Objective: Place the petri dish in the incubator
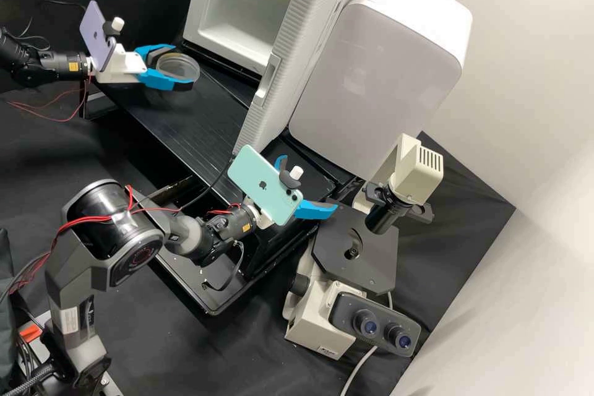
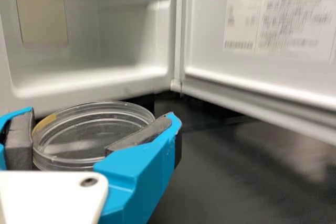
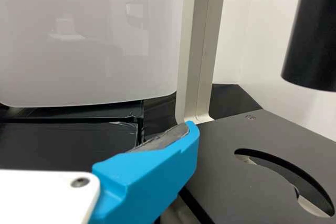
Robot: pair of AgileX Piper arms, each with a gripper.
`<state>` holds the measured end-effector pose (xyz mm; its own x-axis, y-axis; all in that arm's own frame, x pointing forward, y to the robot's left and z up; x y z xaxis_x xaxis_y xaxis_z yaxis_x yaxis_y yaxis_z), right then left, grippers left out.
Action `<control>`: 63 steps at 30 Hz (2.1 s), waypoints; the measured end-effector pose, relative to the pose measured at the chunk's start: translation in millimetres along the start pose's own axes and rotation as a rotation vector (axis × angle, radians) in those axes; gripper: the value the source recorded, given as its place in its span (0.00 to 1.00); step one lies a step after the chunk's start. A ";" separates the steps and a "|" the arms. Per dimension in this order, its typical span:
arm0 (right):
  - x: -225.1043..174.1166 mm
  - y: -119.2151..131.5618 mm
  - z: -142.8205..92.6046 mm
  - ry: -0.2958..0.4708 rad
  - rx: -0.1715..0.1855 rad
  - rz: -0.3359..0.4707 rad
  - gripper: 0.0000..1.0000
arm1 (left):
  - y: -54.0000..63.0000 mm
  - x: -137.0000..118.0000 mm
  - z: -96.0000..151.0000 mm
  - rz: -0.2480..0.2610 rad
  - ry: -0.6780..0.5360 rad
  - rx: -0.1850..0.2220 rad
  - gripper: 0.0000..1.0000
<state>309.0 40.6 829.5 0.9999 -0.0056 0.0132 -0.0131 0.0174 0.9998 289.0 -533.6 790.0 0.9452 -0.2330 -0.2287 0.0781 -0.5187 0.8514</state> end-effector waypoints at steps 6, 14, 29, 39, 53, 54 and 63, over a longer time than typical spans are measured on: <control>0.0 0.0 0.0 0.000 0.000 0.000 1.00 | 18.5 -1.7 7.7 0.053 -0.043 0.012 0.00; 0.0 0.0 0.0 0.000 0.000 0.000 1.00 | 29.4 0.1 15.5 0.080 -0.076 0.023 0.00; 0.0 0.0 0.0 0.000 0.000 0.000 1.00 | 49.9 45.5 30.7 0.108 -0.071 0.023 0.00; 0.0 0.0 0.0 0.000 0.000 0.000 1.00 | 47.5 103.6 20.1 0.028 0.048 -0.037 0.00; 0.0 0.0 0.0 0.000 0.000 0.000 1.00 | 56.4 159.6 1.7 0.021 0.215 -0.061 0.00; 0.0 0.0 0.0 0.000 0.000 0.000 1.00 | 57.9 162.8 0.5 0.021 0.225 -0.061 0.00; 0.0 0.0 0.0 0.000 0.000 0.000 1.00 | 59.8 184.3 -6.3 0.007 0.295 -0.074 0.00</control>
<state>309.0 40.6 829.5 0.9999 -0.0056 0.0132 -0.0131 0.0174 0.9998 469.8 -602.3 801.7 0.9962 0.0179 -0.0851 0.0840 -0.4539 0.8871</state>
